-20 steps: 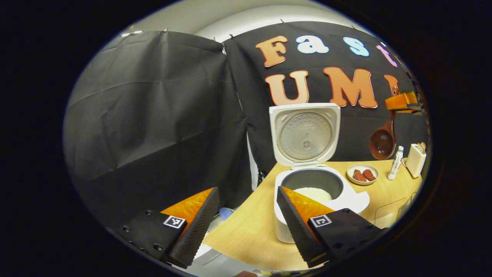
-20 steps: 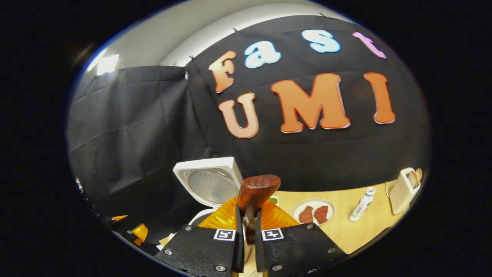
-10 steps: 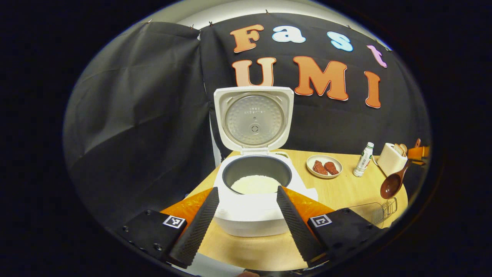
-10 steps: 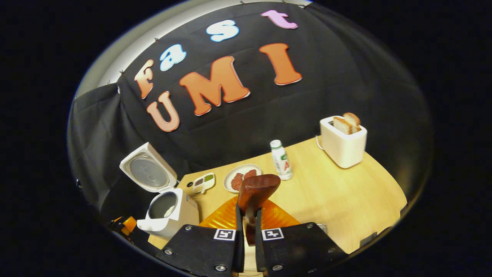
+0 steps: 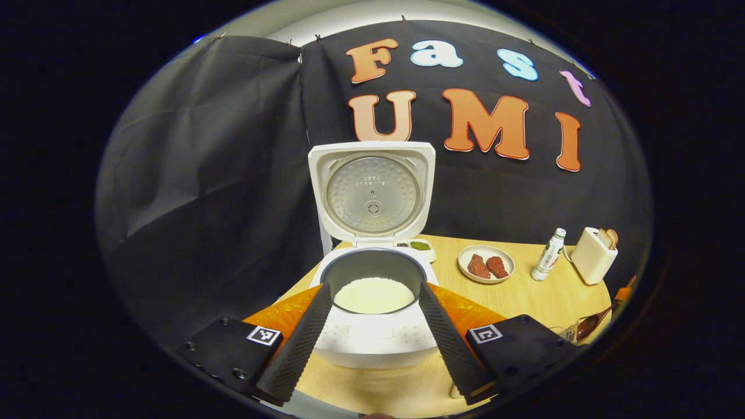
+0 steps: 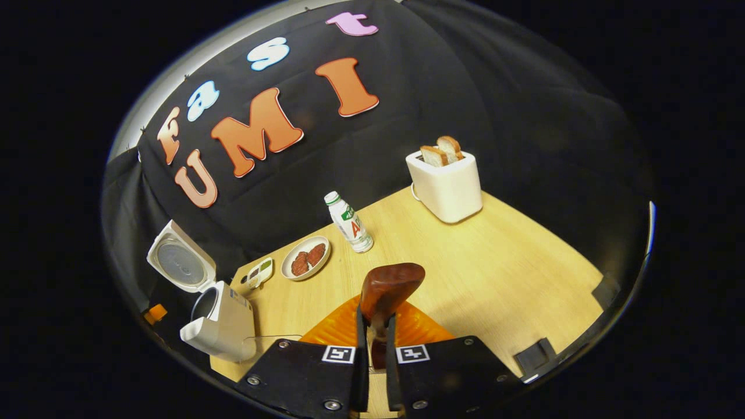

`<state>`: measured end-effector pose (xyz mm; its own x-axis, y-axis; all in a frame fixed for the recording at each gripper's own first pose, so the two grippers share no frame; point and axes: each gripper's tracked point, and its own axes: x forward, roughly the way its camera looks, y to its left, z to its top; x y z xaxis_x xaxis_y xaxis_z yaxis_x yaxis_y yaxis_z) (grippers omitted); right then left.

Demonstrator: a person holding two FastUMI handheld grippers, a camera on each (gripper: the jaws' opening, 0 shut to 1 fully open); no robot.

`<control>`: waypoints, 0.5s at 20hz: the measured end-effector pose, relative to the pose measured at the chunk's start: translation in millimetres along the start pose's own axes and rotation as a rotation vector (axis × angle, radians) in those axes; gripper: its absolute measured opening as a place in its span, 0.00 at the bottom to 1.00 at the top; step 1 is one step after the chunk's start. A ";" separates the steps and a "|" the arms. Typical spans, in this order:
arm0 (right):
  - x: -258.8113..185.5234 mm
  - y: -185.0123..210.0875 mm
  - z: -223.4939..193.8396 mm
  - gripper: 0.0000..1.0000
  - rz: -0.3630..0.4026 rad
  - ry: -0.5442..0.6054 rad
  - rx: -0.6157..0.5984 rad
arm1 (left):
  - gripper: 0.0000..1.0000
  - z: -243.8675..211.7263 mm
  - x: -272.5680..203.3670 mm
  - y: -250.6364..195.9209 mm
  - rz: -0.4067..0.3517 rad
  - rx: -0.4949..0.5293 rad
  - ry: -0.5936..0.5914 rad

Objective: Close the left gripper, press the button to open the rice cooker; take a wooden spoon from the chopstick holder with the right hand, scoop a spoonful of rice and pour it into the rice cooker, then put the wooden spoon back into the chopstick holder.

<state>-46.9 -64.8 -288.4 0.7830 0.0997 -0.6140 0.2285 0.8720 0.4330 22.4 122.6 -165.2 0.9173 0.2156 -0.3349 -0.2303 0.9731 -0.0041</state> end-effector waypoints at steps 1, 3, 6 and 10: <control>4.2 -3.7 -3.5 0.12 -0.004 0.004 0.018 | 0.99 2.7 -1.3 -0.8 0.000 -0.001 -0.002; 12.6 -11.1 -10.4 0.12 -0.018 0.010 0.039 | 0.99 9.3 -1.0 2.3 0.015 0.014 -0.016; 21.6 -12.9 -29.2 0.18 -0.015 0.082 0.070 | 1.00 34.1 3.8 7.7 0.027 0.013 -0.051; 21.5 -16.5 -46.1 0.31 -0.018 0.182 0.108 | 0.99 80.7 27.5 13.7 0.028 -0.005 -0.085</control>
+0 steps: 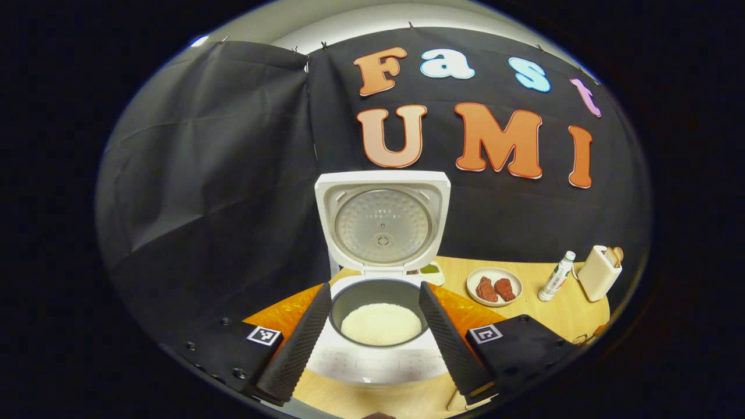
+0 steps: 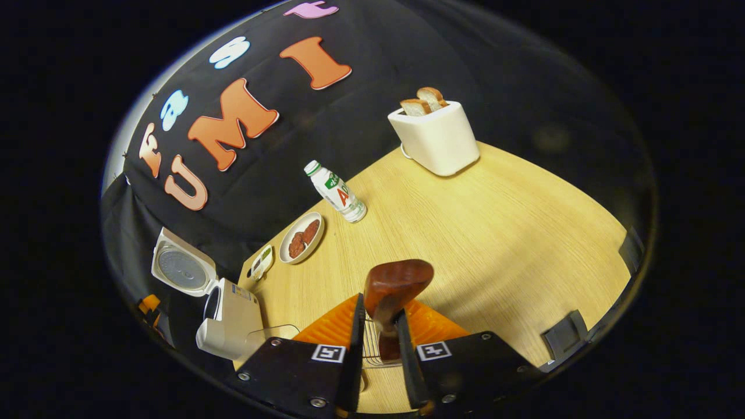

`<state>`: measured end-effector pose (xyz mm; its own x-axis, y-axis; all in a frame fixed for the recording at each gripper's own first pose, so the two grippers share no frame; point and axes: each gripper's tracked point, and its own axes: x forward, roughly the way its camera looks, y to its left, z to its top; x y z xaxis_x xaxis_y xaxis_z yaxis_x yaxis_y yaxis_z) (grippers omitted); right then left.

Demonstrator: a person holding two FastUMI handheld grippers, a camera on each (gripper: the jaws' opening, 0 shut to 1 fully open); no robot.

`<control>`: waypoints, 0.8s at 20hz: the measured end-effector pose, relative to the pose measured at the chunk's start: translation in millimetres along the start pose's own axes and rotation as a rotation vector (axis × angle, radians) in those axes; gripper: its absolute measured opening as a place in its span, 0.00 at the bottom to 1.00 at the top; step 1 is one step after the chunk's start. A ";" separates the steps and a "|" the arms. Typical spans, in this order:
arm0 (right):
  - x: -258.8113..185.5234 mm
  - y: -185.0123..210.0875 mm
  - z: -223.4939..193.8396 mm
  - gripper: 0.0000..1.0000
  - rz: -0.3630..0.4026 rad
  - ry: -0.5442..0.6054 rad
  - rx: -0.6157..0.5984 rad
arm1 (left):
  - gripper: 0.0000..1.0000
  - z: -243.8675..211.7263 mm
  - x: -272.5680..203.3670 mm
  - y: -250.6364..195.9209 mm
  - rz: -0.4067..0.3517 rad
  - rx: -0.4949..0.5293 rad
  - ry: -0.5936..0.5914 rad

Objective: Close the left gripper, press the button to open the rice cooker; take a wooden spoon from the chopstick holder with the right hand, scoop a spoonful of rice and pour it into the rice cooker, then put the wooden spoon back into the chopstick holder.

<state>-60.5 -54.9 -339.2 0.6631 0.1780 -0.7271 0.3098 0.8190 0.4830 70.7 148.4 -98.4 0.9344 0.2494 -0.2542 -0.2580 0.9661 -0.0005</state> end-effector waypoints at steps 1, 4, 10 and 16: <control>0.4 -3.4 -0.4 0.36 -0.015 0.007 -0.006 | 0.99 12.9 9.3 -0.4 -0.010 0.003 -0.007; -11.0 -17.0 4.4 0.73 -0.095 -0.012 -0.046 | 1.00 47.7 40.3 -1.9 -0.035 0.009 0.020; -62.5 -17.2 52.5 0.93 -0.173 -0.150 -0.092 | 1.00 128.8 102.0 -11.9 -0.092 0.044 -0.032; -117.3 4.2 87.7 0.94 -0.213 -0.304 -0.132 | 1.00 171.2 164.9 -16.4 -0.100 0.040 -0.049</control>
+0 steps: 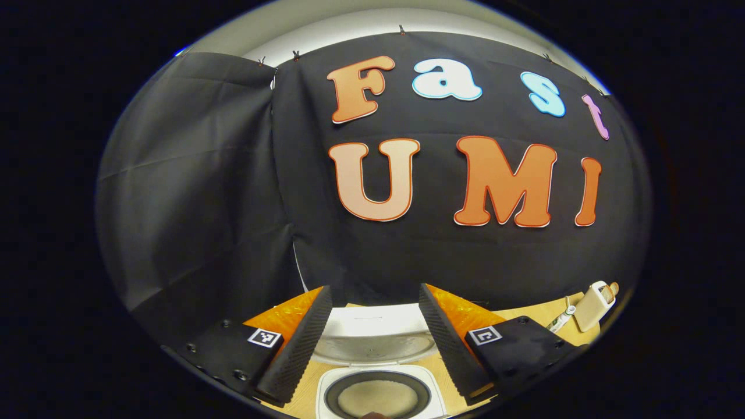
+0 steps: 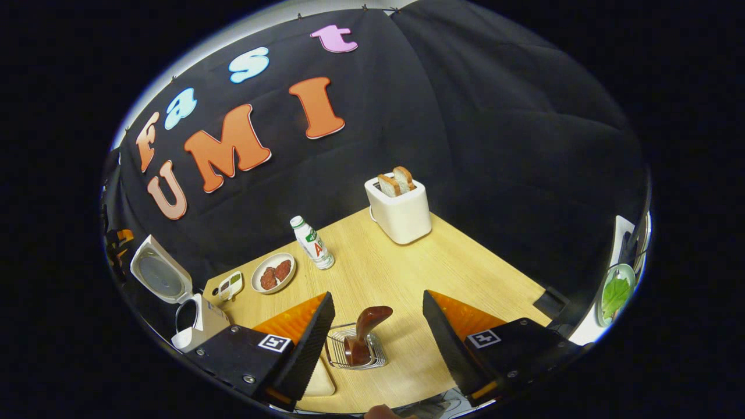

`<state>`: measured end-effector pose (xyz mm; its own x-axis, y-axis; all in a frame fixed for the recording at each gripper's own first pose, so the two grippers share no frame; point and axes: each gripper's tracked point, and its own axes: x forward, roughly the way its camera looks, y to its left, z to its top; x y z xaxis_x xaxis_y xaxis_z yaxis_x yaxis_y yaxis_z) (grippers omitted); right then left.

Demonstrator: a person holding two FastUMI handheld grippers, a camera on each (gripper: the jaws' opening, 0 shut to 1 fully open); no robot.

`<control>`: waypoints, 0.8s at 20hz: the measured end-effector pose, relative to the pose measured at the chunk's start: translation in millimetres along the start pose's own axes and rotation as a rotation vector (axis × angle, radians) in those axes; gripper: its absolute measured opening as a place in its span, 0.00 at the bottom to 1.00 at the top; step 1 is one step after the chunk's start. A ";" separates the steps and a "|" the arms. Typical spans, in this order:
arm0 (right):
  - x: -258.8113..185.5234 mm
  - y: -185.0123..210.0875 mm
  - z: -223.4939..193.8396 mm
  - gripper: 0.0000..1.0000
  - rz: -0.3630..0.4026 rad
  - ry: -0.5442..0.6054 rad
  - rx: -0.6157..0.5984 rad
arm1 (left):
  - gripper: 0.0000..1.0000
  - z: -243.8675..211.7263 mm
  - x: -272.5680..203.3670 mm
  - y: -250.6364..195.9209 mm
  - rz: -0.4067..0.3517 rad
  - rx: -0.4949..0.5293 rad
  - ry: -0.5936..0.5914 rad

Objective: Close the left gripper, press the button to open the rice cooker; take a wooden spoon from the chopstick holder with the right hand, scoop a spoonful of rice and pour it into the rice cooker, then put the wooden spoon back into the chopstick holder.

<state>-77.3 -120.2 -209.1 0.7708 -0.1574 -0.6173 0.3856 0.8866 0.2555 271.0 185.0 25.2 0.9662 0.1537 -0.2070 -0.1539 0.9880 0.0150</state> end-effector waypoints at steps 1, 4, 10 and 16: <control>-7.3 1.1 4.7 0.94 -0.006 -0.020 0.000 | 1.00 -4.6 14.7 3.8 0.008 -0.009 0.033; -25.6 3.2 10.6 0.94 -0.022 -0.064 -0.010 | 1.00 -25.9 46.2 9.8 0.020 -0.013 0.140; -32.3 21.6 11.6 0.94 0.017 -0.045 -0.037 | 0.99 -54.8 47.8 -25.2 -0.090 -0.007 0.286; -26.6 52.8 27.6 0.94 0.095 -0.060 -0.127 | 0.99 -115.9 -5.0 -32.9 -0.147 -0.058 0.455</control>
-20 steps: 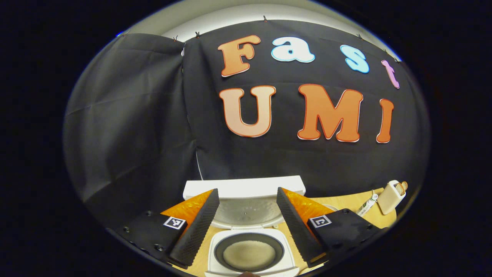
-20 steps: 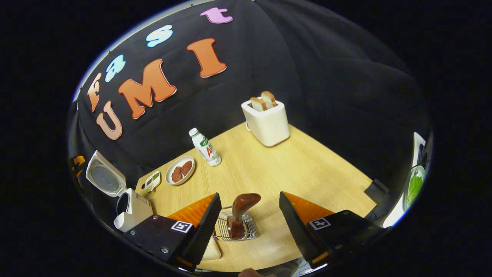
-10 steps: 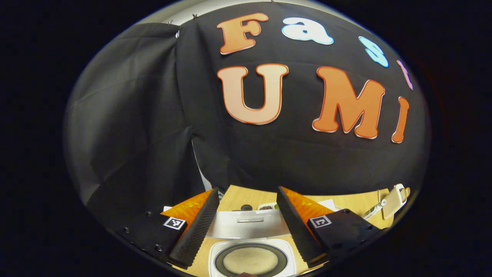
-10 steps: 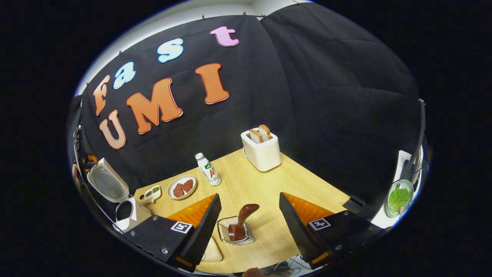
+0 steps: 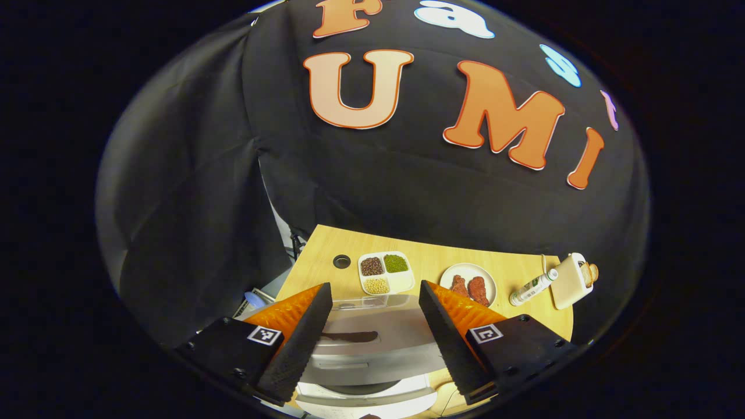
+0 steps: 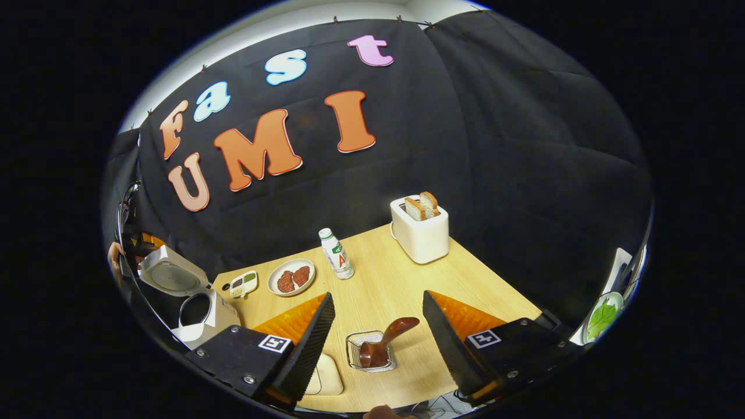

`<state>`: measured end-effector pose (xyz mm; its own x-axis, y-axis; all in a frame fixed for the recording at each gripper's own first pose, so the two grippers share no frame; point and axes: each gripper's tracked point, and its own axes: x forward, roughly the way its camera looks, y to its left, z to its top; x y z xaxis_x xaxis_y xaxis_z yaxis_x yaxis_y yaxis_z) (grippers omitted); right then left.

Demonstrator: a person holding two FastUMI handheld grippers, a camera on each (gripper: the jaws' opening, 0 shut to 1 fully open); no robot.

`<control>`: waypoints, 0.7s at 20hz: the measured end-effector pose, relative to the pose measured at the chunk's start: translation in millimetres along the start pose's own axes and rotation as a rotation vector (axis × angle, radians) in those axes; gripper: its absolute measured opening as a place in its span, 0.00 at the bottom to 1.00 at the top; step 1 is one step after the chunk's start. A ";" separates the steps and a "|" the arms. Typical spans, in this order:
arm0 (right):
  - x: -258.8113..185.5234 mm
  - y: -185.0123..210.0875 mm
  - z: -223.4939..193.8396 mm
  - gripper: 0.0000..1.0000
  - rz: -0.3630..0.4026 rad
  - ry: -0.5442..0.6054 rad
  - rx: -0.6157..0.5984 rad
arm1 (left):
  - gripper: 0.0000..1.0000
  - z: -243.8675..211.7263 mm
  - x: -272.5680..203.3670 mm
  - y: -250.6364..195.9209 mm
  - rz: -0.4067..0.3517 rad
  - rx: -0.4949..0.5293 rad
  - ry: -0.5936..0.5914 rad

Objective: Close the left gripper, press the button to open the rice cooker; take a wooden spoon from the chopstick holder with the right hand, scoop a spoonful of rice and pour it into the rice cooker, then put the wooden spoon back into the chopstick holder.

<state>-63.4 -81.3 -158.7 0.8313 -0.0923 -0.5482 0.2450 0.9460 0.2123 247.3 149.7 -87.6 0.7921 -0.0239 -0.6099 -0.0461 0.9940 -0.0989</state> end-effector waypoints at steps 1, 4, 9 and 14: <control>-2.0 5.7 3.7 0.94 0.016 -0.005 -0.019 | 0.99 -18.6 -6.0 -0.6 -0.005 -0.004 0.024; 3.0 14.5 5.9 0.94 0.046 -0.005 -0.062 | 0.99 -60.4 -17.1 -4.4 -0.018 -0.009 0.078; 8.9 34.5 -4.7 0.94 0.113 0.021 -0.097 | 0.99 -144.8 -7.3 -3.2 -0.021 -0.001 0.265; 10.5 42.3 -12.4 0.94 0.126 0.034 -0.147 | 0.98 -203.3 20.1 6.1 0.099 0.134 0.443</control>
<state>-50.6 -38.4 -165.5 0.8326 0.0382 -0.5526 0.0625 0.9848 0.1622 139.2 133.7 -260.3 0.4504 0.0580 -0.8909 -0.0063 0.9981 0.0618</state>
